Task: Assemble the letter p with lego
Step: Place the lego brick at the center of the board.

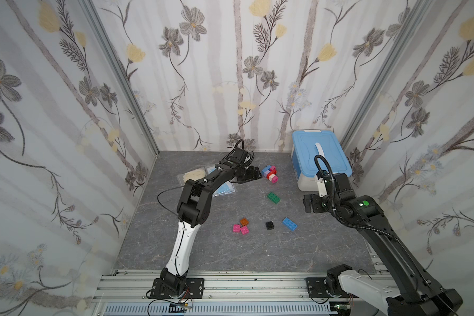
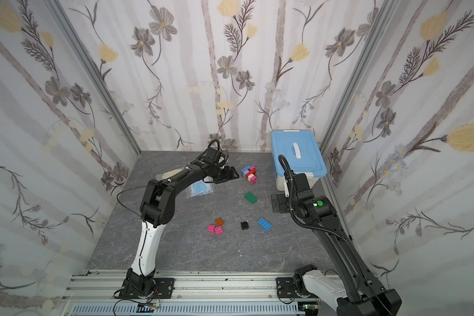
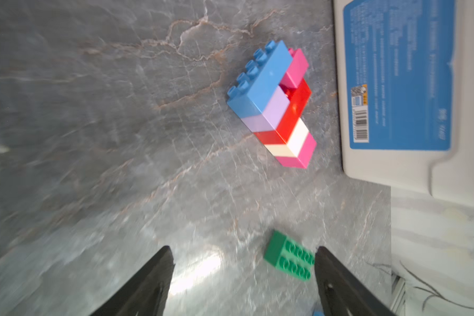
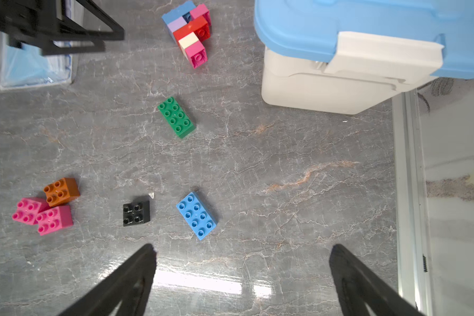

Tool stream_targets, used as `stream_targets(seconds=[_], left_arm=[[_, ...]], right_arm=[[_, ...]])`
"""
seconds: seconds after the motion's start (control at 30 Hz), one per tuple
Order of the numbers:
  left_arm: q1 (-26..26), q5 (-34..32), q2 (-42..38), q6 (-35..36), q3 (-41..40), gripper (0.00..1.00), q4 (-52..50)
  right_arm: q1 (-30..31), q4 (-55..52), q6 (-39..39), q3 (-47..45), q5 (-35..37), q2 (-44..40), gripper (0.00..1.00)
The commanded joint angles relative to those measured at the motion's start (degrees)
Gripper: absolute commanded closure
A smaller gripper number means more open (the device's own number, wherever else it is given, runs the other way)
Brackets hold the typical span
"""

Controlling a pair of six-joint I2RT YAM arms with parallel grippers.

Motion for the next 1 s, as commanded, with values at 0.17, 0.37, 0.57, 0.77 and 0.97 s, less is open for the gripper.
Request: stream_targets(seconds=[0.17,0.37,0.57,0.77,0.97], left_arm=[[-0.8,-12.06,-26.5,7.57,-23.72,0.18,7.15],[-2.59,-15.91,-41.82,5.03,-42.55,0.17,13.03],[-3.37,-21.72,-51.09,2.29,-49.42,0.15,7.33],[-4.51,-23.87,-50.46,0.39,-49.09,0.15,-4.39],[-9.9,-27.55,-49.37,-2.53,-51.62,0.18,-9.8]], right_arm=[[9.78,-0.55,1.99,5.67,4.27,14.95,0.11],[11.57,-0.31,-2.04,14.64,3.54,29.39,0.26],[12.93,0.41,-2.05,15.89,-0.45,33.77,0.33],[18.19,3.43,3.99,9.8,-2.93,33.25,0.35],[23.9,7.63,12.51,3.78,-3.08,31.61,0.37]])
